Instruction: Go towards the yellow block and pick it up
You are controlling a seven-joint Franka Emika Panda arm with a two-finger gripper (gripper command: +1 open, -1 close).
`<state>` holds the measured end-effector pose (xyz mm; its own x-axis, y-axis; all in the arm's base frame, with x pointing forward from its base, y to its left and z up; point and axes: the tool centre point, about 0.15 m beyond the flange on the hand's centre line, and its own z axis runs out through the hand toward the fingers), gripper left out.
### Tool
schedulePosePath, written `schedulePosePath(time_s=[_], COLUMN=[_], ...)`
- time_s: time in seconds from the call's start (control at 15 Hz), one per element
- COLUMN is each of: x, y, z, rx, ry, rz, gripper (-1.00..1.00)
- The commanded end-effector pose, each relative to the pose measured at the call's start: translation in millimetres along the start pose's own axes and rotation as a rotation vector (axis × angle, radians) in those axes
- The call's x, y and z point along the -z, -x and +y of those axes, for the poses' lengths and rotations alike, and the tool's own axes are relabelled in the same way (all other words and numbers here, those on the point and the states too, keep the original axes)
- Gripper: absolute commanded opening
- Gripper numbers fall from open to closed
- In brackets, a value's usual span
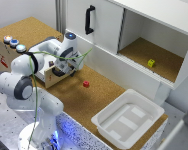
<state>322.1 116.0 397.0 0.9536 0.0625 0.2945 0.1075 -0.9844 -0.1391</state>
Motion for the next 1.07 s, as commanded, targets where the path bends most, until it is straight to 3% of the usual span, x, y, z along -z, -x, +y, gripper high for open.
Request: schedulePosePath(time_s=[0.0, 0.87, 0.93, 1.0], x=[28, 28, 22, 26], y=[5, 5, 4, -12], z=[-8, -8, -5, 5], rx=[-0.003, -0.003, 0.006, 0.021], ry=[0.098, 0.098, 0.022, 0.074], rz=[0.027, 0.027, 0.046, 0.072], gripper=[1.00, 1.00, 1.00, 1.00])
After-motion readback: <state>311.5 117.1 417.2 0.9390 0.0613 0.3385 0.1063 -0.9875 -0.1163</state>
